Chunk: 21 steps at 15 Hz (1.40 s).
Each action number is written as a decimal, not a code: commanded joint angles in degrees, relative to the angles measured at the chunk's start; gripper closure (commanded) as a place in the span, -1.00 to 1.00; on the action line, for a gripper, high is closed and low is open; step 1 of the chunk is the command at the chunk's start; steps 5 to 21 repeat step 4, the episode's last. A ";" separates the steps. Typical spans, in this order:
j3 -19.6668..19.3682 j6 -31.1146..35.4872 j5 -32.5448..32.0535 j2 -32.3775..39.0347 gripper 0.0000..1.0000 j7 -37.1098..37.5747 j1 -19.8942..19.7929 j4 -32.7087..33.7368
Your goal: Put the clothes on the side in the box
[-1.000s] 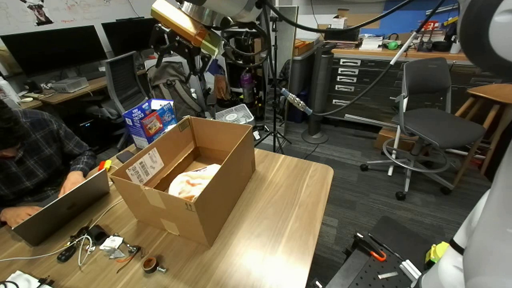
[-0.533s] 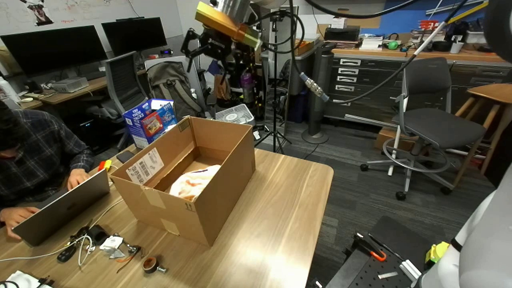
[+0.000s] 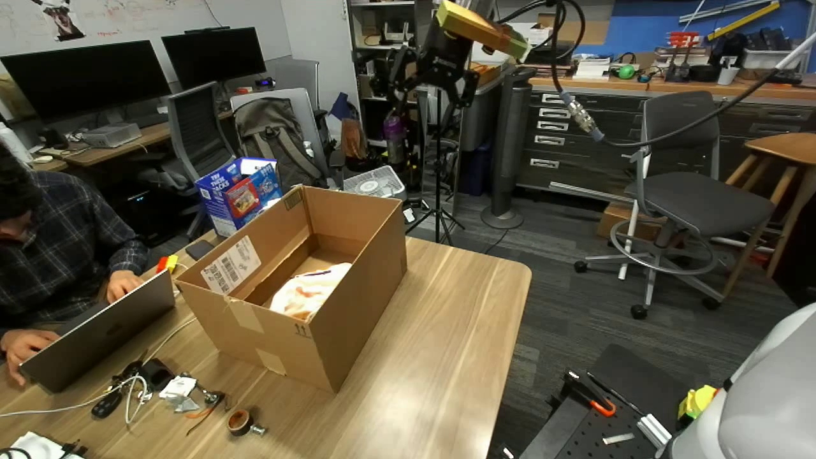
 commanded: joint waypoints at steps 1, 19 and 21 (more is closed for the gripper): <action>-2.56 -2.66 -0.75 -5.57 -1.00 -8.08 -1.67 -4.70; -3.20 -2.75 -0.30 -3.99 -1.00 -8.25 -1.93 -3.65; -3.20 -2.75 -0.30 -3.99 -1.00 -8.25 -1.93 -3.65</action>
